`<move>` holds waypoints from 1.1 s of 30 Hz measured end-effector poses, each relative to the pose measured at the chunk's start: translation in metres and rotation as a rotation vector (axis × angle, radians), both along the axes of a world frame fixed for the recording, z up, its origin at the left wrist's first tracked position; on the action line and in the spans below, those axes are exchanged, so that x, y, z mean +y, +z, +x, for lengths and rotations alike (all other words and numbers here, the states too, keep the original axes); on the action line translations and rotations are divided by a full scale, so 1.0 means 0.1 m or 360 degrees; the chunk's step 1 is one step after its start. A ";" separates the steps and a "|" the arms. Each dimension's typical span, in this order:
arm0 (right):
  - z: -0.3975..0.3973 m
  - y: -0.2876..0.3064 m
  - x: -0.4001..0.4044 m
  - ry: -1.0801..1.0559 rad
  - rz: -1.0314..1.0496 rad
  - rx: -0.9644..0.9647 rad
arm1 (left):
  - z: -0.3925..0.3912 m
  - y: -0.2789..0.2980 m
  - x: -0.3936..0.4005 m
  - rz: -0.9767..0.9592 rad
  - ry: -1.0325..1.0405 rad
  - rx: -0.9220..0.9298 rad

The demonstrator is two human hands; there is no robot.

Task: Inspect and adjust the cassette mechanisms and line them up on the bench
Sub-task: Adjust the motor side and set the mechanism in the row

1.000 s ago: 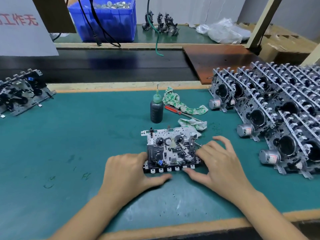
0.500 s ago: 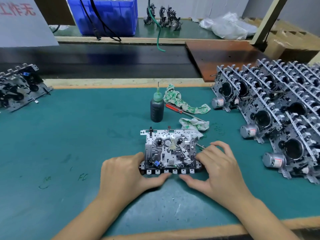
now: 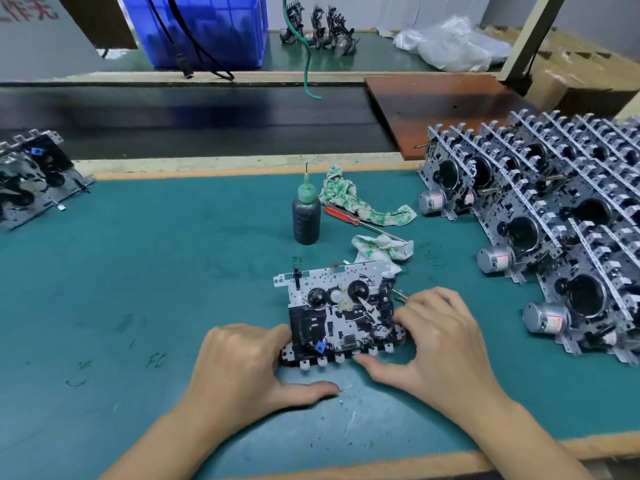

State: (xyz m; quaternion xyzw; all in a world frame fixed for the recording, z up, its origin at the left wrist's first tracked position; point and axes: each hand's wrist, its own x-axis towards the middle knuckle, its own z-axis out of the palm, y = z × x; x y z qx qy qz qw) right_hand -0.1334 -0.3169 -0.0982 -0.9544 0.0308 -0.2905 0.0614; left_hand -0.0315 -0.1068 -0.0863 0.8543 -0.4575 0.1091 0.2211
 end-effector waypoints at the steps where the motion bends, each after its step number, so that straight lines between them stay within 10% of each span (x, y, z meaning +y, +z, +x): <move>1: 0.00 -0.01 0.01 -0.0018 0.0018 -0.0010 | -0.01 0.00 -0.01 -0.0018 0.0024 -0.0008; 14: -0.03 0.02 -0.03 0.0241 0.0059 0.0026 | -0.05 -0.01 -0.05 -0.0029 0.0366 0.0034; 33: -0.03 0.02 0.02 -0.0012 -0.0008 -0.0074 | 0.01 0.01 -0.02 -0.0022 -0.0105 0.0007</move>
